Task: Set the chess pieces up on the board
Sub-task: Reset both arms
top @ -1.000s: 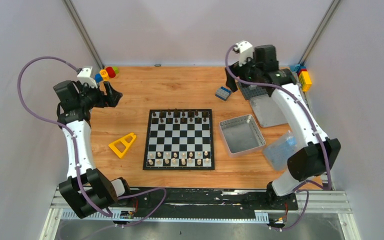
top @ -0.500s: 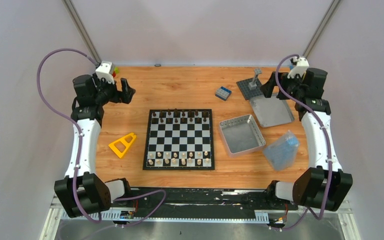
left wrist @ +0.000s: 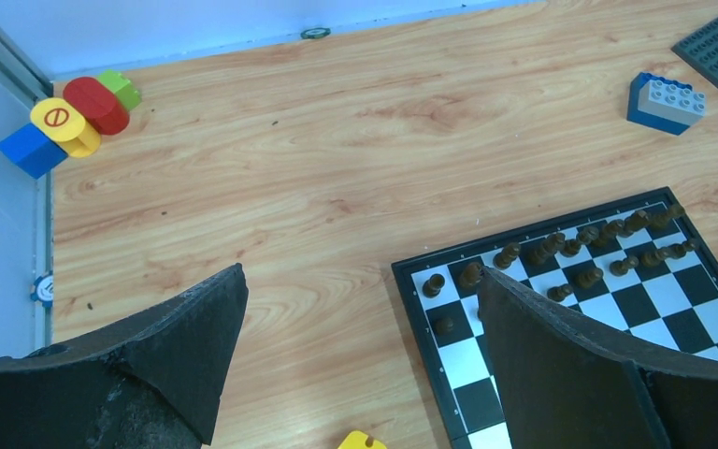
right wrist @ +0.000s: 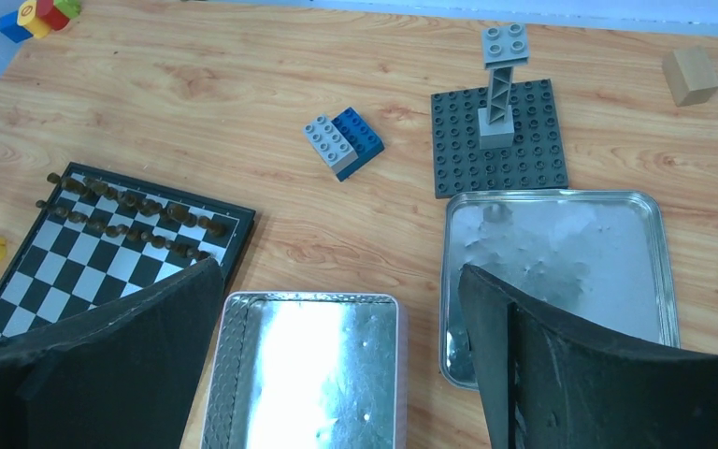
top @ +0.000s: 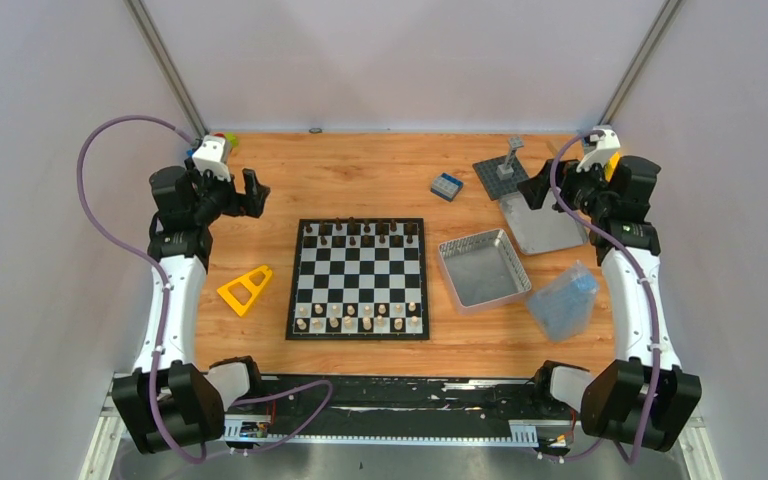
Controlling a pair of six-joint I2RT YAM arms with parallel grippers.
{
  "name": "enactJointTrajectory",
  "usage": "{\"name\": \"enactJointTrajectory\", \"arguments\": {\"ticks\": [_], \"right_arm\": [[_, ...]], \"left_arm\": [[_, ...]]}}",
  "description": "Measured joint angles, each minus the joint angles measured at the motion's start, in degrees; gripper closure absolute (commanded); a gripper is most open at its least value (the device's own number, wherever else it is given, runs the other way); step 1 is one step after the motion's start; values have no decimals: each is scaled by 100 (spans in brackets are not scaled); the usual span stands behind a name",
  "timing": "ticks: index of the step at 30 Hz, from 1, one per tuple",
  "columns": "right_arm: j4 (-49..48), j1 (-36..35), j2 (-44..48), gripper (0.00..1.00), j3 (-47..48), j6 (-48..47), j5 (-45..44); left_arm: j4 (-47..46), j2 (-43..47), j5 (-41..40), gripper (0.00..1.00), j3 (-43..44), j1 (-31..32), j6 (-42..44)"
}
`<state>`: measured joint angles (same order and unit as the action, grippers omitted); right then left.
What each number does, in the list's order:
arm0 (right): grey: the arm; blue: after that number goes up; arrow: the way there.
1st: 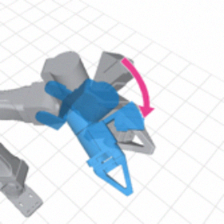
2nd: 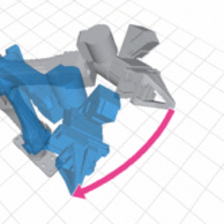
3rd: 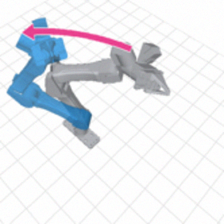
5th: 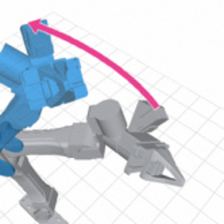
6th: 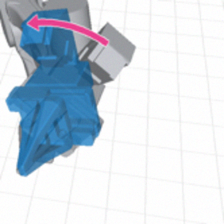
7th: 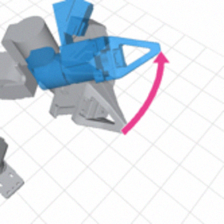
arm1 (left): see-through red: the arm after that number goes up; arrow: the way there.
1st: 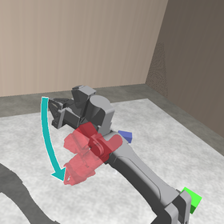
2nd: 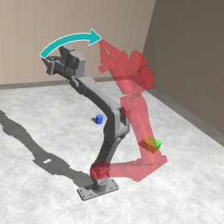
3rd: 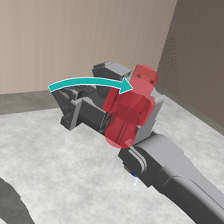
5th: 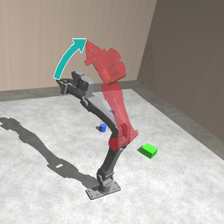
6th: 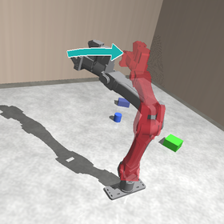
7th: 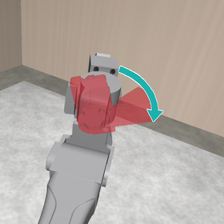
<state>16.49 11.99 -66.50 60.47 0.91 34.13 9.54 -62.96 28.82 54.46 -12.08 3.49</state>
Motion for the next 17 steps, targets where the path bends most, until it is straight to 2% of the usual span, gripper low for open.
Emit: {"name": "enactJointTrajectory", "arguments": {"ticks": [17], "right_arm": [[-57,-2,125,0,-131,-365,160]], "left_arm": [[-20,57,-87,0,-11,0,118]]}}
